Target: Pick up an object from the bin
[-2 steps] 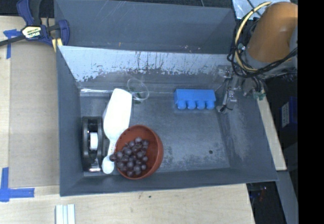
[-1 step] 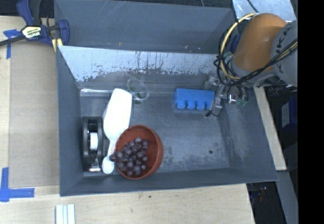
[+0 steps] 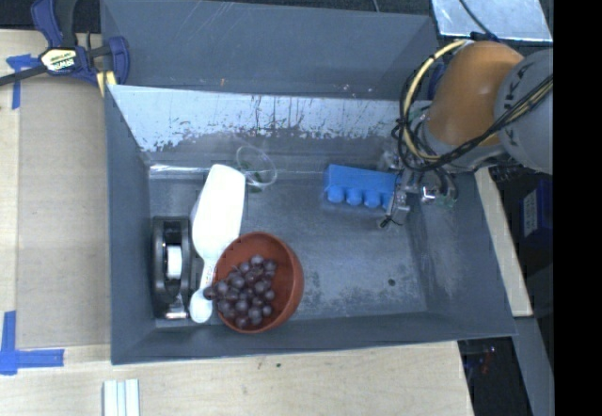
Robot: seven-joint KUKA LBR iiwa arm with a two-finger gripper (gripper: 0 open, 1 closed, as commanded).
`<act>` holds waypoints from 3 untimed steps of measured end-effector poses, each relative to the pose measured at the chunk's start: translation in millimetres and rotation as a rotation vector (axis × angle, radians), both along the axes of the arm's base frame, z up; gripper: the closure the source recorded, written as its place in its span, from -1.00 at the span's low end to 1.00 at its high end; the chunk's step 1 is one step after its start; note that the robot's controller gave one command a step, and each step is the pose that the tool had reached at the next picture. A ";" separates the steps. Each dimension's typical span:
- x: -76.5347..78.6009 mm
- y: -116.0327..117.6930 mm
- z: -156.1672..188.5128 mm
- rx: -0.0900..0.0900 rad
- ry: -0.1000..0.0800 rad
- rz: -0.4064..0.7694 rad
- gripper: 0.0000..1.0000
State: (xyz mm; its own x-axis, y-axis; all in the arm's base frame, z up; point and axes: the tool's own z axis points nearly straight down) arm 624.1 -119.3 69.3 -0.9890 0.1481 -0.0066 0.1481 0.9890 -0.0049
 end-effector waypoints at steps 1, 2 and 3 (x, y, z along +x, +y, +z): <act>-1.1 13.1 -0.1 0.005 0.005 -0.273 1.00; -1.1 13.1 0.4 0.005 0.005 -0.272 1.00; -2.0 13.1 20.7 0.005 0.006 -0.273 1.00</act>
Offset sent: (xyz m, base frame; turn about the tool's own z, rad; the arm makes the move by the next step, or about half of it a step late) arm 0.0000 0.0000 0.0000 0.0000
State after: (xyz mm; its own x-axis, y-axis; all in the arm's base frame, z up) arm 622.1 -106.2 90.0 -0.9125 0.4090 0.0010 0.4090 0.9125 -0.0017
